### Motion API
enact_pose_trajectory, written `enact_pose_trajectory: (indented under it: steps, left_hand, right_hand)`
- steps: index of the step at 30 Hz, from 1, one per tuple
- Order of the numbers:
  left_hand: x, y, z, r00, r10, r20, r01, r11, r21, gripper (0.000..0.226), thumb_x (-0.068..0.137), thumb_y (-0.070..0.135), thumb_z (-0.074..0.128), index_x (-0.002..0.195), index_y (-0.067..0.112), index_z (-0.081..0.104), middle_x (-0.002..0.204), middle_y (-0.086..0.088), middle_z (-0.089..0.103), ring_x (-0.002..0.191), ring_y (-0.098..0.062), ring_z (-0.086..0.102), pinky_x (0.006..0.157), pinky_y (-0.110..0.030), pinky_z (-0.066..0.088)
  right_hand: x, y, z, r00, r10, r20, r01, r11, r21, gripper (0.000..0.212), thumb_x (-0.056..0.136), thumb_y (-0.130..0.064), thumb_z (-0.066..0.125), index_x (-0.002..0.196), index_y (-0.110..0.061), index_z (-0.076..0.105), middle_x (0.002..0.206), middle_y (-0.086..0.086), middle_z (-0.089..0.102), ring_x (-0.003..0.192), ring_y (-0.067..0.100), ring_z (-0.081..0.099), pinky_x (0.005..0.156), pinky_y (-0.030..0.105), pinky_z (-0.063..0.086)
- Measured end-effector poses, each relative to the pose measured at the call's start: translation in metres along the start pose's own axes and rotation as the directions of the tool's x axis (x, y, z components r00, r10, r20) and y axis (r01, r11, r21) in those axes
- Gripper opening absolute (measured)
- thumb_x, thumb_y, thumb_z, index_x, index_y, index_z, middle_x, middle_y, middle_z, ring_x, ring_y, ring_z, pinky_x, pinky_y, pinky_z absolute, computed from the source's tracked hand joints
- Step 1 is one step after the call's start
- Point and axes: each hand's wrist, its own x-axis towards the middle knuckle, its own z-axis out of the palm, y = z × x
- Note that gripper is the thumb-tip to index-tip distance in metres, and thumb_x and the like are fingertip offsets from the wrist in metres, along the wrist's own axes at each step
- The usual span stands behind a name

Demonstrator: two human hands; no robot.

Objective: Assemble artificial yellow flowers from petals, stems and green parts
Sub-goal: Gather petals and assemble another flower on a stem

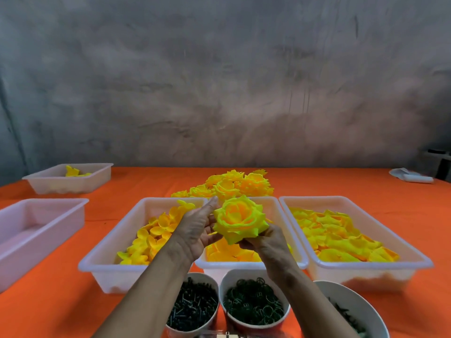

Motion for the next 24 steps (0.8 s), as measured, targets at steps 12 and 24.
enact_pose_trajectory:
  steps: [12, 24]
  left_hand:
    - [0.028, -0.039, -0.031, 0.972, 0.198, -0.125, -0.202, 0.979, -0.019, 0.009, 0.08, 0.012, 0.069, 0.085, 0.017, 0.065, 0.073, 0.001, 0.064, 0.065, -0.013, 0.061, 0.05, -0.023, 0.05]
    - [0.028, -0.051, -0.019, 0.798, 0.592, 0.113, -0.502, 0.55, 0.668, 0.018, 0.084, 0.006, 0.068, 0.088, 0.023, 0.065, 0.123, -0.001, 0.049, 0.1, -0.01, 0.052, 0.068, -0.005, 0.041]
  right_hand:
    - [0.031, 0.035, 0.006, 0.995, 0.095, -0.031, -0.099, 0.96, -0.262, 0.016, 0.082, 0.01, 0.062, 0.071, -0.001, 0.068, 0.061, 0.014, 0.063, 0.057, 0.023, 0.053, 0.057, 0.033, 0.044]
    - [0.035, 0.045, 0.001, 0.993, 0.087, -0.081, -0.098, 0.985, -0.143, 0.028, 0.079, 0.009, 0.065, 0.072, -0.017, 0.073, 0.064, 0.006, 0.067, 0.06, 0.017, 0.053, 0.056, 0.028, 0.046]
